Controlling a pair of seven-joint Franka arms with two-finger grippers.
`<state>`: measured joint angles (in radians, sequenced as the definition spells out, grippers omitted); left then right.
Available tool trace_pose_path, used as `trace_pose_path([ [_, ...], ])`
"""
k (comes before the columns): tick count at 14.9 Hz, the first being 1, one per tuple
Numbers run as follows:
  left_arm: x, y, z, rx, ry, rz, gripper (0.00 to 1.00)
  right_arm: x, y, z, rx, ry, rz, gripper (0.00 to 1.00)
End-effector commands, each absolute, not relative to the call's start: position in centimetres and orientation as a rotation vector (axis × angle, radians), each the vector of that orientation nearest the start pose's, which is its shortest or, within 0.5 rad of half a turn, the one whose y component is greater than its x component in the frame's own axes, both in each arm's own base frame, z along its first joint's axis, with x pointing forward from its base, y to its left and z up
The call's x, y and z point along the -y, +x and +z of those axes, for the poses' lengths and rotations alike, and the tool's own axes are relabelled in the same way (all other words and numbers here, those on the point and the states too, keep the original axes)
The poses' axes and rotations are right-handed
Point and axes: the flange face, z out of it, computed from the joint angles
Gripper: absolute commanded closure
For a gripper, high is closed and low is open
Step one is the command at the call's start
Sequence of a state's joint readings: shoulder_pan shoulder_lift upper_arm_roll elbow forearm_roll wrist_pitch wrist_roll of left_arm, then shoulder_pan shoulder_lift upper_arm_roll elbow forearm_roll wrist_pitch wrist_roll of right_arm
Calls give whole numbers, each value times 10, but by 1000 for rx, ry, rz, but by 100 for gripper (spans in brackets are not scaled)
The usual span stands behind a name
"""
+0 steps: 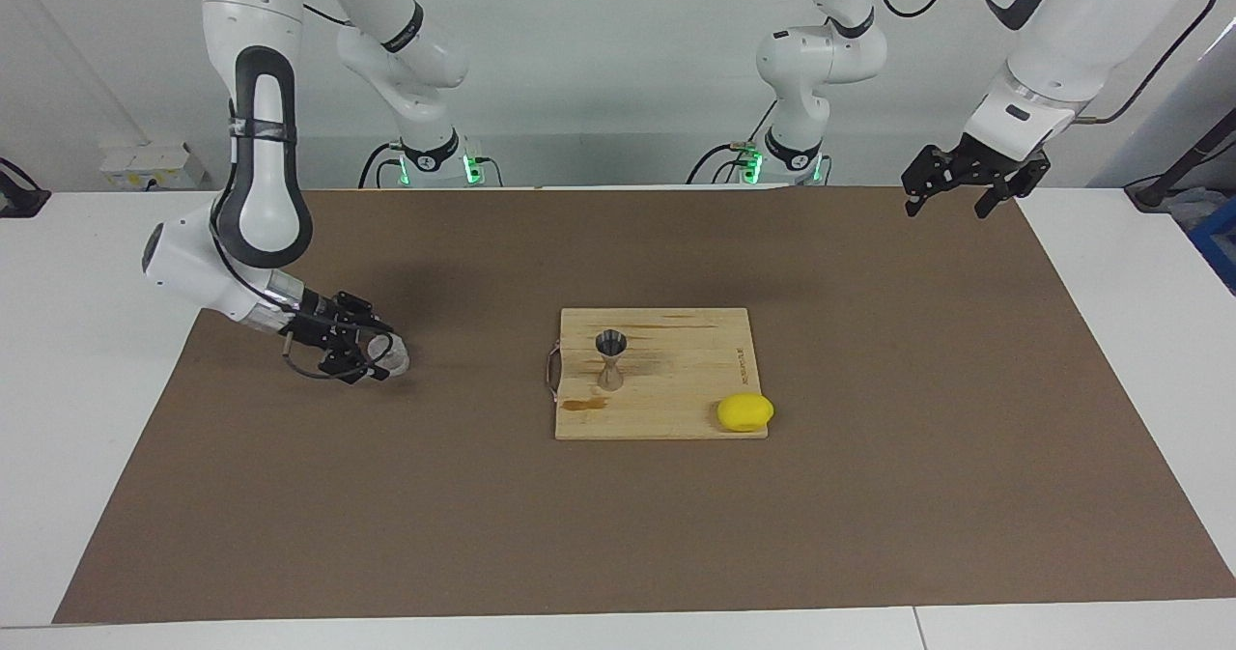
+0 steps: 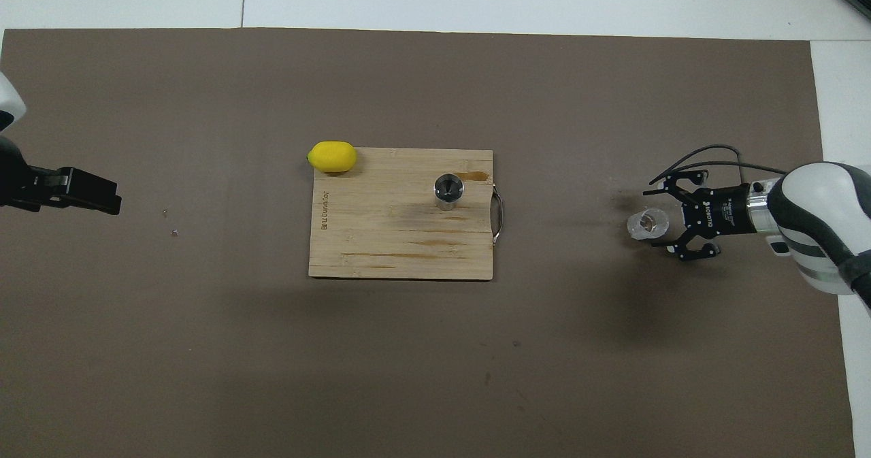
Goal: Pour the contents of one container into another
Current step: 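Lower the clear cup onto the table and open the right gripper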
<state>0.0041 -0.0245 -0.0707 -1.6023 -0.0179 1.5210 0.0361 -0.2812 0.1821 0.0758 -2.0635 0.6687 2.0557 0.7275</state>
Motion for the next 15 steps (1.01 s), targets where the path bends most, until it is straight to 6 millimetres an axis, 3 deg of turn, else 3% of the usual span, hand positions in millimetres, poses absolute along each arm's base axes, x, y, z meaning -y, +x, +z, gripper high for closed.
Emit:
trace_pose_path([
  [1,36,533,622,-161,-3140,75,0,82,549,389,-1525,-2235,343,0],
  [2,36,533,622,-161,-3140,73,0,82,547,404,-1489,-2305,293,0],
  [5,36,533,622,-161,-3140,75,0,41,542,444,-1257,-2558,157,0],
  [10,36,533,622,-161,-3140,73,0,-31,539,475,-822,-2943,60,0],
  [12,36,533,622,-161,-3140,73,0,-44,546,502,-665,-3081,63,0],
  [15,36,533,622,-161,-3140,75,0,-39,555,543,-471,-3116,-23,0],
])
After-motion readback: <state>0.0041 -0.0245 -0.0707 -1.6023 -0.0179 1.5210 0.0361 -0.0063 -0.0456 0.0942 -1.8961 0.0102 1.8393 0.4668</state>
